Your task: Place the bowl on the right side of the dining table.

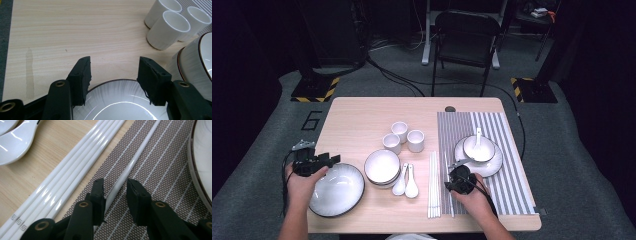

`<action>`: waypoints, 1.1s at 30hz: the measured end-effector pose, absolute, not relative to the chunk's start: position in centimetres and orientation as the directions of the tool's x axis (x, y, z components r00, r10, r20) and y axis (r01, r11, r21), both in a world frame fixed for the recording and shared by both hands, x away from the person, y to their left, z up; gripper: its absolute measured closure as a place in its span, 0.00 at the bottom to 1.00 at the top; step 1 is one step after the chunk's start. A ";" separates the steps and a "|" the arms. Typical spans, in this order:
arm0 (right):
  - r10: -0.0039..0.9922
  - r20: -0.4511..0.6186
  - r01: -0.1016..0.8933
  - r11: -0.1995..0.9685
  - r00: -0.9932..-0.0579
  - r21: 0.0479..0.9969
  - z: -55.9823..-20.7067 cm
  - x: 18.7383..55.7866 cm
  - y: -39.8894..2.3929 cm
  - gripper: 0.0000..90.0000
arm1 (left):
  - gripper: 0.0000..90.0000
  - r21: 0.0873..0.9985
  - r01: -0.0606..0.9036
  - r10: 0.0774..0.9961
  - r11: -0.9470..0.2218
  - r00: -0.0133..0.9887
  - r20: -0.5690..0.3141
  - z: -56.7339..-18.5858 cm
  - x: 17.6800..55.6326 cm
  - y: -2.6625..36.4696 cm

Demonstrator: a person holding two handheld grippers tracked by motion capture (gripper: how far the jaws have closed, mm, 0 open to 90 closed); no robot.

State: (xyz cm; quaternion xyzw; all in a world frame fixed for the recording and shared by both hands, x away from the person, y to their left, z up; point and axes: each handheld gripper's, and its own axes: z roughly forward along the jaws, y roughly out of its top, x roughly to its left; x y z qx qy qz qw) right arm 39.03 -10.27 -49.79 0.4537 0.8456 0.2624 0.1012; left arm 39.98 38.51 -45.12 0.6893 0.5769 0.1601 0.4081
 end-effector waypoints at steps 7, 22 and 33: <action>0.827 0.079 0.729 0.441 -0.557 0.524 -49.8 39.1 -10.6 0.81 | 0.49 0.748 0.664 0.927 0.005 0.278 -0.253 -45.1 40.0 38.5; 0.855 0.075 0.750 0.404 -0.513 0.523 -49.9 39.4 -11.4 0.89 | 0.49 0.750 0.661 0.927 0.005 0.279 -0.251 -45.1 40.0 38.6; 0.879 0.109 0.779 0.346 -0.464 0.523 -49.8 40.0 -12.1 0.92 | 0.49 0.748 0.664 0.928 0.003 0.277 -0.250 -45.1 40.0 38.6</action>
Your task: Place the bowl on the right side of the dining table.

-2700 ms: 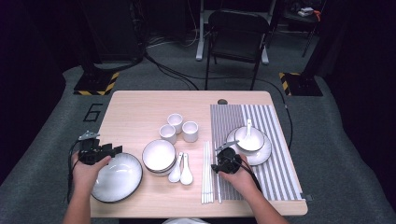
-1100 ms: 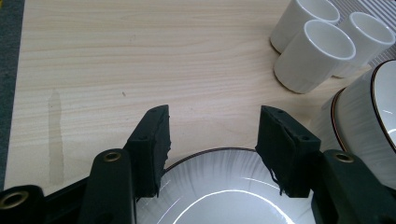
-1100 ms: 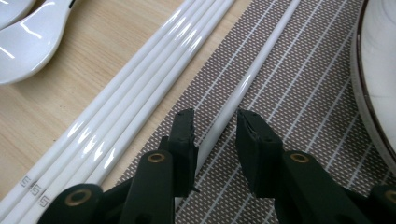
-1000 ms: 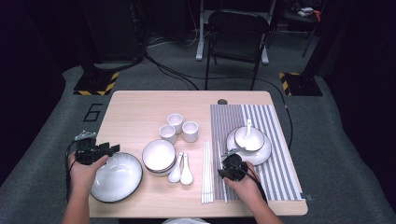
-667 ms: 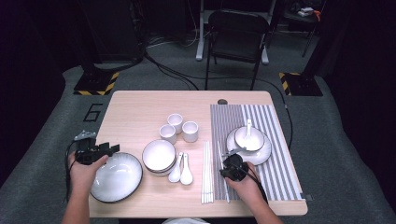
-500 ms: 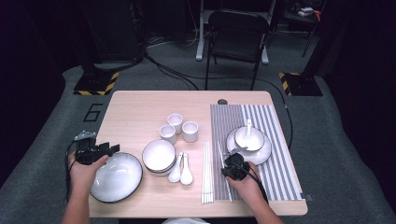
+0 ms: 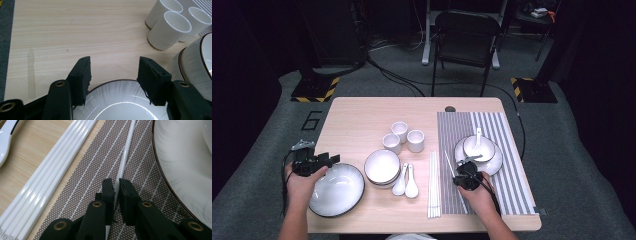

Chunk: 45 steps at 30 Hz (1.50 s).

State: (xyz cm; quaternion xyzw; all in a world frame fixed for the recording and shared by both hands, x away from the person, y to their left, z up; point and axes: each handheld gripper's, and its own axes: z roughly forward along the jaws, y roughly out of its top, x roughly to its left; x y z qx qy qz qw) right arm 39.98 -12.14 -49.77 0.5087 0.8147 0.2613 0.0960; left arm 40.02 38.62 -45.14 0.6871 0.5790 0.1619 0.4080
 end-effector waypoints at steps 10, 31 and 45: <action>0.891 0.112 0.783 0.321 -0.441 0.532 -49.8 40.6 -12.5 0.95 | 0.49 0.748 0.664 0.928 0.008 0.273 -0.253 -45.1 40.0 38.7; 0.890 0.085 0.782 0.343 -0.448 0.521 -49.4 40.0 -12.8 0.93 | 0.49 0.755 0.656 0.929 0.014 0.271 -0.253 -45.2 40.0 38.9; 0.893 0.103 0.795 0.332 -0.439 0.507 -49.1 39.6 -13.4 0.94 | 0.49 0.754 0.656 0.929 0.016 0.269 -0.253 -45.2 40.1 38.9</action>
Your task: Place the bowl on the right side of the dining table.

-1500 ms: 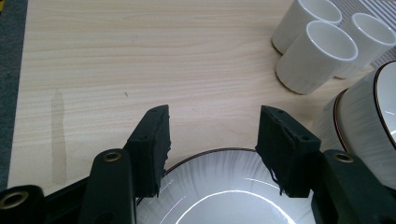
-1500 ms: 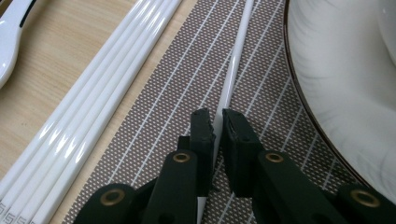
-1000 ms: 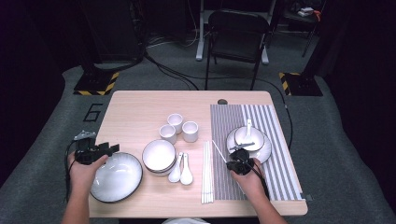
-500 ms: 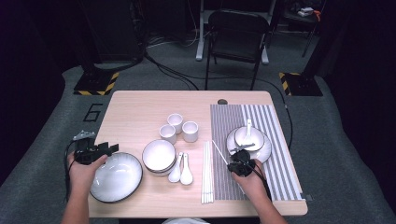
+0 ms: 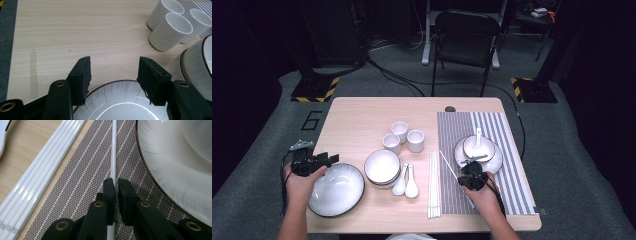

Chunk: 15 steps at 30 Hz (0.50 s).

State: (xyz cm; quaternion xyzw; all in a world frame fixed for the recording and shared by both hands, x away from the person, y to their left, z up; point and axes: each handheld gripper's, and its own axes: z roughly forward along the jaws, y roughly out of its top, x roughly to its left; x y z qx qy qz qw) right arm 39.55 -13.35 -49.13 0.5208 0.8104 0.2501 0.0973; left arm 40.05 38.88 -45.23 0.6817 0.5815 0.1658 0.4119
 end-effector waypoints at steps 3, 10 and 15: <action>0.886 0.098 0.791 0.349 -0.453 0.503 -49.2 39.5 -13.3 0.94 | 0.49 0.753 0.658 0.929 0.009 0.273 -0.250 -45.2 40.1 38.9; 0.884 0.088 0.790 0.362 -0.460 0.495 -49.3 39.6 -13.2 0.94 | 0.49 0.753 0.658 0.929 0.010 0.272 -0.250 -45.2 40.1 38.9; 0.887 0.072 0.793 0.369 -0.456 0.485 -49.5 39.6 -12.8 0.94 | 0.49 0.753 0.658 0.929 0.010 0.272 -0.251 -45.2 40.1 38.9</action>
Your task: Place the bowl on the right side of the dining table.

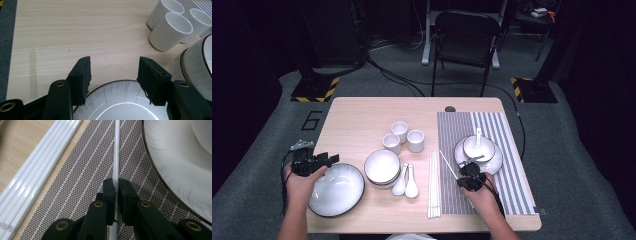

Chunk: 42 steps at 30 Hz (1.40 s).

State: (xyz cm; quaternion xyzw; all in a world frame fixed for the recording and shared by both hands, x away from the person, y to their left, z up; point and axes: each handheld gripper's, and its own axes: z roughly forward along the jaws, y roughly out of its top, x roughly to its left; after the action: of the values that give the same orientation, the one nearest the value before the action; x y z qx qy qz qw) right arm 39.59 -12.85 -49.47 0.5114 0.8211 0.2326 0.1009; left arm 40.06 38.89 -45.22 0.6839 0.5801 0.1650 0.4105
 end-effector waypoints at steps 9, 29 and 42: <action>0.887 0.069 0.797 0.374 -0.457 0.474 -49.5 39.7 -12.7 0.94 | 0.49 0.749 0.662 0.929 0.016 0.267 -0.256 -45.2 40.0 38.9; 0.890 0.067 0.806 0.375 -0.452 0.458 -49.5 39.9 -12.5 0.94 | 0.49 0.750 0.661 0.930 0.017 0.266 -0.255 -45.3 40.1 38.9; 0.894 0.128 0.822 0.329 -0.430 0.464 -49.4 39.9 -13.1 0.95 | 0.49 0.747 0.665 0.930 0.019 0.263 -0.257 -45.3 40.1 39.0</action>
State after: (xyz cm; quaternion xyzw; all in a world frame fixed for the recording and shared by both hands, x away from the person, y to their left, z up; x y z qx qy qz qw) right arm 39.94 -13.09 -49.45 0.5285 0.8117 0.2368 0.0756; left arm 40.10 38.99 -45.31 0.6815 0.5850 0.1624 0.4087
